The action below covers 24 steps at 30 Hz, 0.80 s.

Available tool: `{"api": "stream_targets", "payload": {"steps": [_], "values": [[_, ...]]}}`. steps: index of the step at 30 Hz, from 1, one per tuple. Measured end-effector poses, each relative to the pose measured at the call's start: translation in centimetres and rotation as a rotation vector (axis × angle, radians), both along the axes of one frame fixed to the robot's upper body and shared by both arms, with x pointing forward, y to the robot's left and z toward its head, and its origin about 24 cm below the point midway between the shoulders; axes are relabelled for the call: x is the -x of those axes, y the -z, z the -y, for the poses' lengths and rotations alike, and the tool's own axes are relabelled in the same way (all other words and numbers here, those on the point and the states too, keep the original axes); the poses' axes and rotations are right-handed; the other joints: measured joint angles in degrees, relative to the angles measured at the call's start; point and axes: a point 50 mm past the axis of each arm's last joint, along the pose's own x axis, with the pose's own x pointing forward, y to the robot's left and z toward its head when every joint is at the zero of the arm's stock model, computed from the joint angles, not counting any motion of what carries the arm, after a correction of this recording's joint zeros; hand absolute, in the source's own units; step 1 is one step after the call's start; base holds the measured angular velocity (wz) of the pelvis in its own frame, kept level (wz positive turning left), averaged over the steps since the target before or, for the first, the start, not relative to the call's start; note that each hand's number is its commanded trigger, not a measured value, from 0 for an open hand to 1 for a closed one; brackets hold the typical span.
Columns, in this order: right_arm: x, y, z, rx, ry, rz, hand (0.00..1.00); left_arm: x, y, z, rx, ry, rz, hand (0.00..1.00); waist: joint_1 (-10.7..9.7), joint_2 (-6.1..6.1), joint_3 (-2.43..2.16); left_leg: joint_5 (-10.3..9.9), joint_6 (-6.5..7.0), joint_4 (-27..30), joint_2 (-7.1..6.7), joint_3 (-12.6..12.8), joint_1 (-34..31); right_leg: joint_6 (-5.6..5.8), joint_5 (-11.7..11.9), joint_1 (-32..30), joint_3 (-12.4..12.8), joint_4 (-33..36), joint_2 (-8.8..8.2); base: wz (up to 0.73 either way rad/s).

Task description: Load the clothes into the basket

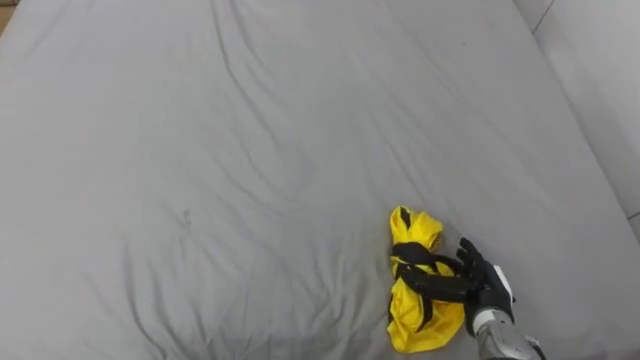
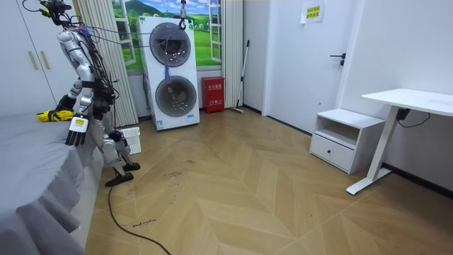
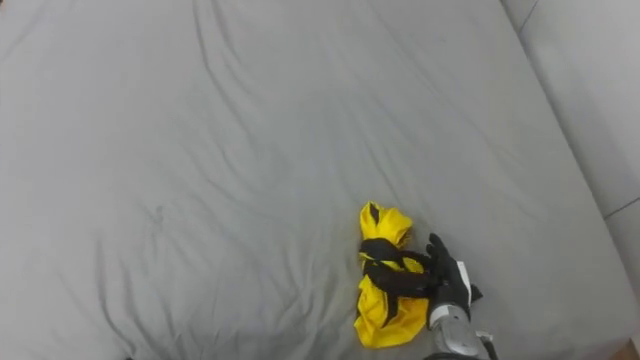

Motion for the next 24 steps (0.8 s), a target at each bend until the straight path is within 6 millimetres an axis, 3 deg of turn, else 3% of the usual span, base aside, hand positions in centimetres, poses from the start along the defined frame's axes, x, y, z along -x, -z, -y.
{"api": "stream_targets", "payload": {"steps": [7,11,15,24], "values": [[-0.2,0.0,1.9,0.075,0.024,-0.053,0.00,-0.1,0.0,0.1,0.013,0.009,0.005,0.00,0.25,0.09,-0.03,0.10,0.14,-0.16,-0.59,-1.22,-0.12,0.32,-0.19,0.23,-1.21,-0.24,-0.26,0.08],[0.1,0.2,2.6,0.093,0.025,-0.075,0.00,-0.6,-0.1,0.2,0.018,0.019,0.017,0.00,1.46,0.19,0.00,0.11,0.12,-0.12,-0.55,-1.46,-0.57,0.31,-0.18,-0.01,-1.48,-0.32,-0.21,0.03],[0.3,0.3,2.4,0.108,-0.002,-0.077,0.00,-0.7,-0.1,0.2,0.019,0.020,0.018,0.00,1.73,0.44,0.18,0.10,0.11,-0.13,-0.50,-1.48,-0.59,0.30,-0.17,-0.02,-1.57,-0.33,-0.19,0.00],[1.3,0.9,1.4,0.139,-0.075,-0.072,0.00,-0.9,0.0,0.4,0.020,0.033,0.011,0.00,1.97,0.60,0.11,0.09,0.10,-0.41,-0.50,-1.57,-0.42,0.31,-0.16,0.14,-1.77,-0.34,-0.18,0.00]]}}
